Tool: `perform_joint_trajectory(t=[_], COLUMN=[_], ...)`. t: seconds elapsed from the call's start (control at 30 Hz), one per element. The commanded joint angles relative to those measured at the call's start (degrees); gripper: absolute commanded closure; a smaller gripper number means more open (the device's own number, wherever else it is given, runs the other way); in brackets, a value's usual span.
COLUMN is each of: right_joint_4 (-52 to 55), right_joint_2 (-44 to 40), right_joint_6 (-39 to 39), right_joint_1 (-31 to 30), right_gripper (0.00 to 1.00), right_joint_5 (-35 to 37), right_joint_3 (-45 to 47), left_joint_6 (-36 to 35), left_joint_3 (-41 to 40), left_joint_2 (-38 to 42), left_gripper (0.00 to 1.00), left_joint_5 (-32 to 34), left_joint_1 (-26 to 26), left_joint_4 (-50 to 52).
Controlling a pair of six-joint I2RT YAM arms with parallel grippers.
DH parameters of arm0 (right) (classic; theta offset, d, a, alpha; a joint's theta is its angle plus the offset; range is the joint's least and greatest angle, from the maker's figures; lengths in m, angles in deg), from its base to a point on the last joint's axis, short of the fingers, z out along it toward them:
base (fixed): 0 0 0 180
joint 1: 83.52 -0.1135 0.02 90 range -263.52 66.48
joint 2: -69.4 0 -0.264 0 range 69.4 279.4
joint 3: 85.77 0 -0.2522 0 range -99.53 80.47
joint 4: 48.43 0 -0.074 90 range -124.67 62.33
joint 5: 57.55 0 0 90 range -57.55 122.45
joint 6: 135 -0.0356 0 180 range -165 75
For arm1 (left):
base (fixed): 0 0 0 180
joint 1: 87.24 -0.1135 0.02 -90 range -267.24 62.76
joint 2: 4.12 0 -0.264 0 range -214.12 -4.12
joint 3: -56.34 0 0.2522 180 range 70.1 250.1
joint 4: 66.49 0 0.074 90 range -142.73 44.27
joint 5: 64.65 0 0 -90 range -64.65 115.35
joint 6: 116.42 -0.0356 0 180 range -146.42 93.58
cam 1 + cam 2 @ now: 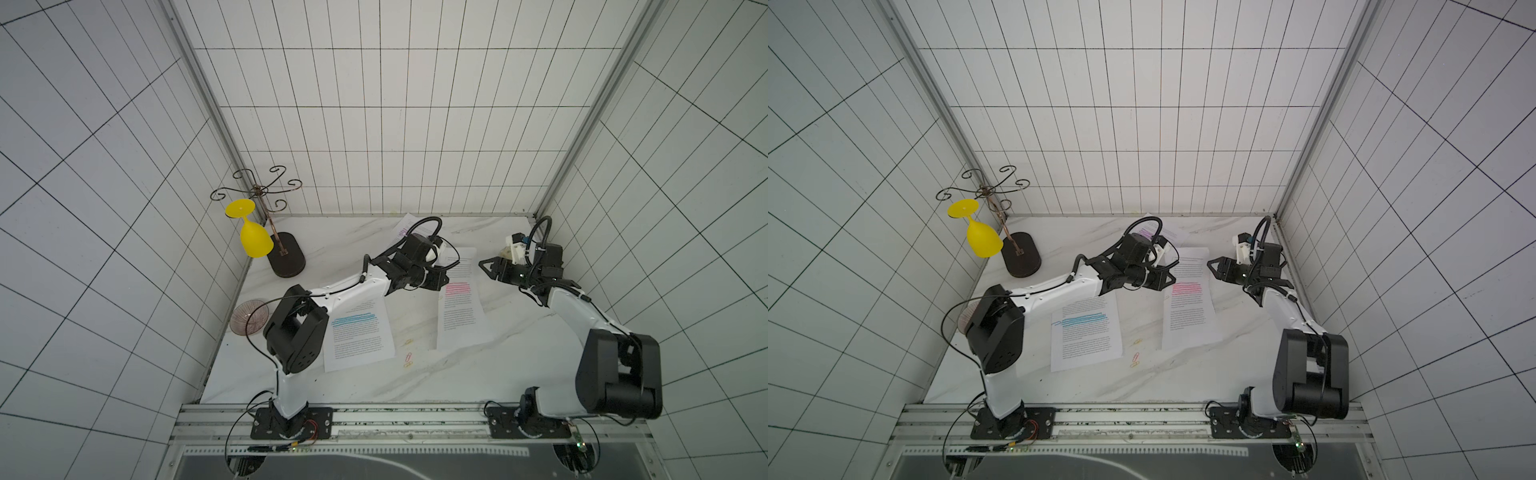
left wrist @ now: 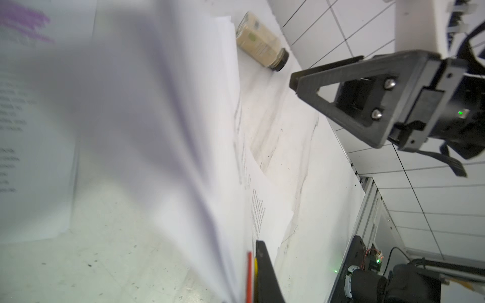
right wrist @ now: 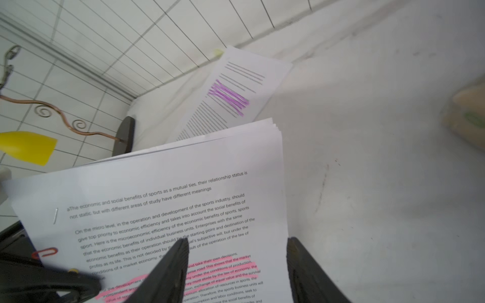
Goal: Unclip the paperclips from the documents
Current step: Pick up the document from the center of the board.
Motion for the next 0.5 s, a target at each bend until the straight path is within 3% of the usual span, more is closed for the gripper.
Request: perform_joint_trajectory(t=[0.0,0.07,0.23,0.43,0.47], right_joint_4=[-8.0,-16.6,-41.5,-66.1,-65.3], right_joint_2=[-1.6,-3.3,-5.6,-2.8,-2.3], right_joint_6=[-1.1,-5.0,-14.7,-18.3,-18.0], right_joint_1=[-0.1,-0.2,-1.1,-5.6,-6.6], right_gripper=[0.31,0.25,0.27,0.25,0.24], right_joint_5=[-8.3,-11.4,-17.1,-28.2,-28.8], right_joint_3=[4.3,6.6,11.1,10.0,8.9], left_joint_6=[-13.5,-17.0,-27.1,-36.5,-38.0], left_joint_3=[-1.5,-3.7,-9.1,-9.6,-9.6], left_joint_2=[6.4,11.0,21.8,26.7,27.1], left_gripper=[1.00,1.00,1.00,1.00,1.00], left_joint_5=[-2.9,-2.6,-2.9,-9.9,-10.5], left_joint_1=[-1.2,-2.6,-6.5,-10.4,-10.5], left_joint_4=[2.8,2.9,0.1,2.8,3.5])
